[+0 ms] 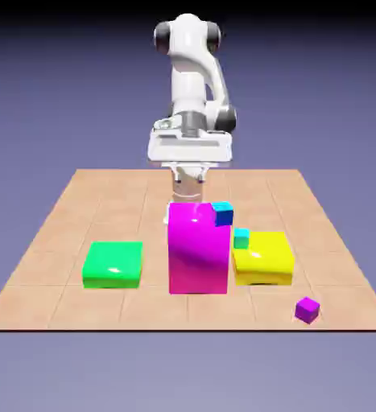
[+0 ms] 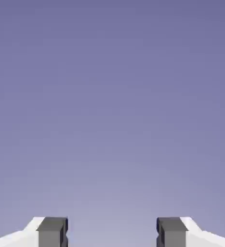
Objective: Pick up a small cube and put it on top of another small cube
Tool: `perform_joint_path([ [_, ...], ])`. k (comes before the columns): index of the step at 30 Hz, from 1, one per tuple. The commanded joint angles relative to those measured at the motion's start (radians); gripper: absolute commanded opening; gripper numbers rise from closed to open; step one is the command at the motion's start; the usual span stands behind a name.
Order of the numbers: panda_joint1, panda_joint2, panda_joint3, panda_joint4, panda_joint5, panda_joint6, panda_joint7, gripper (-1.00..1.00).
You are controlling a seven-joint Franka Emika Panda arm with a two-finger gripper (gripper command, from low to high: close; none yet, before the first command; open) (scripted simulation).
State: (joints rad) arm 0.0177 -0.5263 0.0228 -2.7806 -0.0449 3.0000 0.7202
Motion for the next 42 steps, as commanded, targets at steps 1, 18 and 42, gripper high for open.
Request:
perform_joint_path([
  [1,0.005,0.036,0.019,0.024,-0.037,-0.031,-0.017,0.00],
  [18,0.085,0.652,0.340,0.439,-0.670,-0.553,-0.311,0.00],
  [42,0.166,1.367,0.572,0.891,-1.389,-1.002,-0.558,-1.00],
])
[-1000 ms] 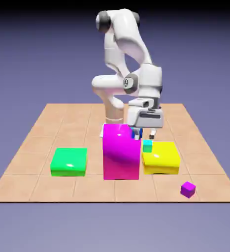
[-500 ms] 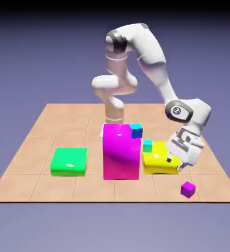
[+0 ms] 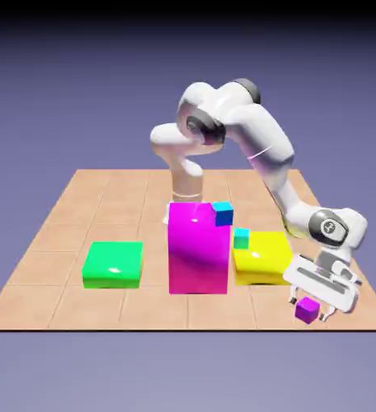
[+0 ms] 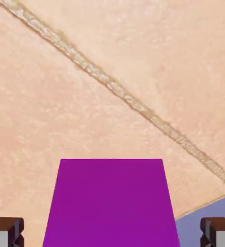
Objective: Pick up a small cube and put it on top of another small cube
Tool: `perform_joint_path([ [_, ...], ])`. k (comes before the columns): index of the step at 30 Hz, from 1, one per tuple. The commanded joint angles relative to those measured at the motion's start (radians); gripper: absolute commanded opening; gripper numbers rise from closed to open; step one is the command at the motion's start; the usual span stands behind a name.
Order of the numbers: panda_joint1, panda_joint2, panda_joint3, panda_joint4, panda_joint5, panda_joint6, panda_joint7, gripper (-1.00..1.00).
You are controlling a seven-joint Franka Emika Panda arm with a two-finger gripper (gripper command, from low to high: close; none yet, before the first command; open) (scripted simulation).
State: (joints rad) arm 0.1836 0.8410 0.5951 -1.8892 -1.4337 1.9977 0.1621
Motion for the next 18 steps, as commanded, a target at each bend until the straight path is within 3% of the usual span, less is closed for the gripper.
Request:
perform_joint_path([
  [1,-0.001,-0.036,0.024,-0.015,0.032,-0.018,-0.012,-1.00],
  [4,0.001,-0.145,0.063,-0.055,0.138,-0.075,-0.034,-1.00],
  [18,0.077,-0.650,-0.242,-0.157,0.746,-0.402,0.041,-1.00],
])
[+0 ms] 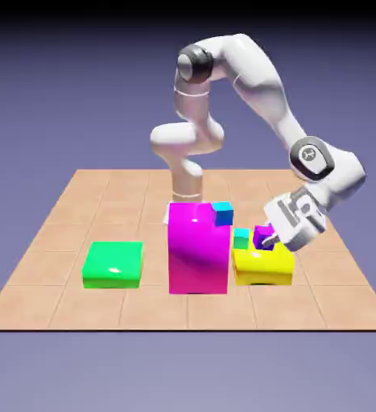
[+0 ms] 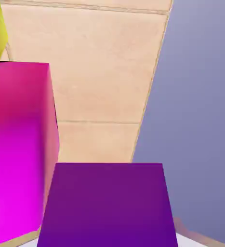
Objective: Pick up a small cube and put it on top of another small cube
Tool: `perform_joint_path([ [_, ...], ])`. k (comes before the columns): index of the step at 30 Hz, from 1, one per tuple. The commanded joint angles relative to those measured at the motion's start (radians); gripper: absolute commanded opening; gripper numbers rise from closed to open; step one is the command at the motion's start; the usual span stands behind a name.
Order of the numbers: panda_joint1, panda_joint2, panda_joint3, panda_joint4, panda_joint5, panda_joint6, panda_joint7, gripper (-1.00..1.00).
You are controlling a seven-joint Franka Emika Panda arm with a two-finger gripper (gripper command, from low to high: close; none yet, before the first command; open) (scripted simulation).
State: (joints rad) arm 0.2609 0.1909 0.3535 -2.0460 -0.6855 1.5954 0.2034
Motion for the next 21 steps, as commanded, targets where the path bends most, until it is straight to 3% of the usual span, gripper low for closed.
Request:
perform_joint_path([
  [1,0.005,-0.036,-0.022,-0.007,0.042,-0.023,0.005,-1.00],
  [9,0.040,-0.267,-0.161,-0.054,0.320,-0.172,0.040,-1.00],
  [14,0.019,-0.288,-0.186,-0.232,0.299,-0.010,0.060,-1.00],
  [15,0.019,-0.288,-0.186,-0.232,0.299,-0.010,0.060,1.00],
  [21,0.040,-0.267,-0.161,-0.054,0.320,-0.172,0.040,1.00],
])
